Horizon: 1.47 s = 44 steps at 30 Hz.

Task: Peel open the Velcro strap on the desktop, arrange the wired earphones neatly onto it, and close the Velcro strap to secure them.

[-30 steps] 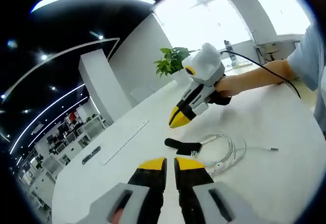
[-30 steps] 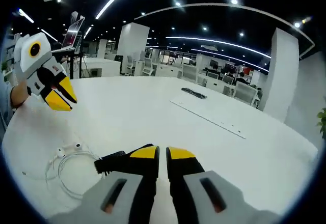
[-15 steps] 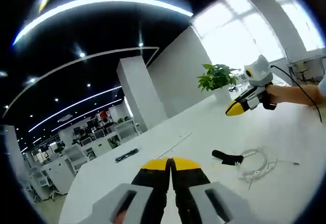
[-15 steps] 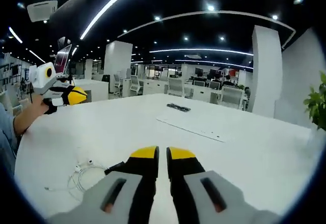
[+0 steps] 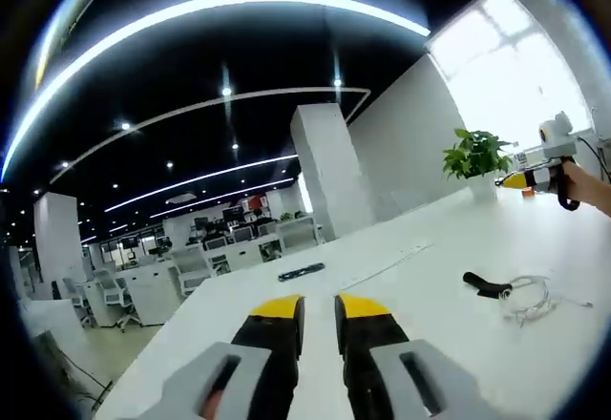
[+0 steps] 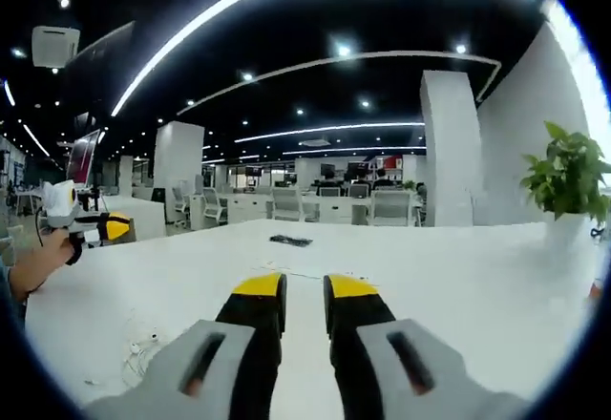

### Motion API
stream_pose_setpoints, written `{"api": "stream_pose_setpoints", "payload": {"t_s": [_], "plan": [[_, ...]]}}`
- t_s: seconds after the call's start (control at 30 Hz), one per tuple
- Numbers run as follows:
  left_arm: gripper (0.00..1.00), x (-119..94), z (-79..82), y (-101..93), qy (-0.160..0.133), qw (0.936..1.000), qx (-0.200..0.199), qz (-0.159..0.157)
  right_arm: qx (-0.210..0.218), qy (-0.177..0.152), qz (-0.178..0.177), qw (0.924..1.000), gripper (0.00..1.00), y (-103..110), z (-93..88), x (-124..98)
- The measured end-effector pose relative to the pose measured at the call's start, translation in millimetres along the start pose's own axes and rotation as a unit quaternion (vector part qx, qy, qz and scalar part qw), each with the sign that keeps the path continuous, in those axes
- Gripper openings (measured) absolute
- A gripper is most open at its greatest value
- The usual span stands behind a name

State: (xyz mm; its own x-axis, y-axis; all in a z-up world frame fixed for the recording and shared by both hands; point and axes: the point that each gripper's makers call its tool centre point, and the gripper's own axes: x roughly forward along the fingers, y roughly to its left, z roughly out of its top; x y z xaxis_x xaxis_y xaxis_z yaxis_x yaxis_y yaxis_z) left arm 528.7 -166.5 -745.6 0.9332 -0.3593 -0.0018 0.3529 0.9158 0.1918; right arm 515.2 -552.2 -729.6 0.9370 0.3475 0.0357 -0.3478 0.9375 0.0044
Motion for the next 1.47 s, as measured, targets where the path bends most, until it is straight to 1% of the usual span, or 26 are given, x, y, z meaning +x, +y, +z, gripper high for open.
{"api": "stream_pose_setpoints", "payload": {"t_s": [0.1, 0.2, 0.27, 0.33, 0.4, 0.5, 0.6, 0.73, 0.83, 1.0, 1.17, 1.47], "plan": [[0.2, -1, -4.1, 10.5, 0.006, 0.9998, 0.007, 0.018, 0.022, -0.002, -0.008, 0.9997, 0.22, -10, -4.6, -6], [0.22, -3, -5.4, 15.3, 0.004, 0.9998, 0.003, 0.021, 0.025, -0.001, -0.02, 0.9995, 0.24, -17, -8.9, -9], [0.24, -4, -9.2, 2.6, 0.002, 0.9999, -0.007, 0.016, 0.025, -0.001, -0.03, 0.9992, 0.26, -22, -11.6, -9], [0.25, -3, -11.1, -0.2, 0.007, 0.9998, -0.015, 0.009, 0.033, 0.0, -0.038, 0.9987, 0.27, -27, -16.3, -8], [0.25, -2, -13.3, 0.3, 0.009, 0.9998, -0.019, 0.006, 0.065, 0.004, -0.037, 0.9972, 0.27, -28, -22.9, -6], [0.28, -1, -17.4, -0.2, 0.016, 0.9996, -0.024, 0.003, 0.075, 0.007, -0.035, 0.9966, 0.29, -28, -28.1, -4], [0.3, 2, -20.8, -1.1, 0.021, 0.9994, -0.028, 0.0, 0.066, 0.012, -0.038, 0.997, 0.31, -25, -30.0, -1], [0.33, 8, -26.3, -1.0, 0.031, 0.9992, -0.025, -0.002, 0.049, 0.009, -0.045, 0.9977, 0.35, -25, -28.2, 2], [0.37, 12, -28.7, 3.7, 0.036, 0.999, -0.025, 0.0, 0.038, 0.009, -0.048, 0.9981, 0.35, -25, -27.3, 5], [0.36, 15, -33.5, 5.3, 0.042, 0.9985, -0.034, -0.002, 0.031, 0.013, -0.046, 0.9984, 0.35, -23, -27.5, 11], [0.36, 17, -36.2, 9.8, 0.049, 0.9986, -0.021, 0.006, 0.022, 0.018, -0.042, 0.9987, 0.35, -22, -27.5, 15], [0.36, 15, -33.8, 14.6, 0.05, 0.9986, -0.016, 0.01, 0.018, 0.015, -0.043, 0.9988, 0.35, -19, -24.2, 13]]}}
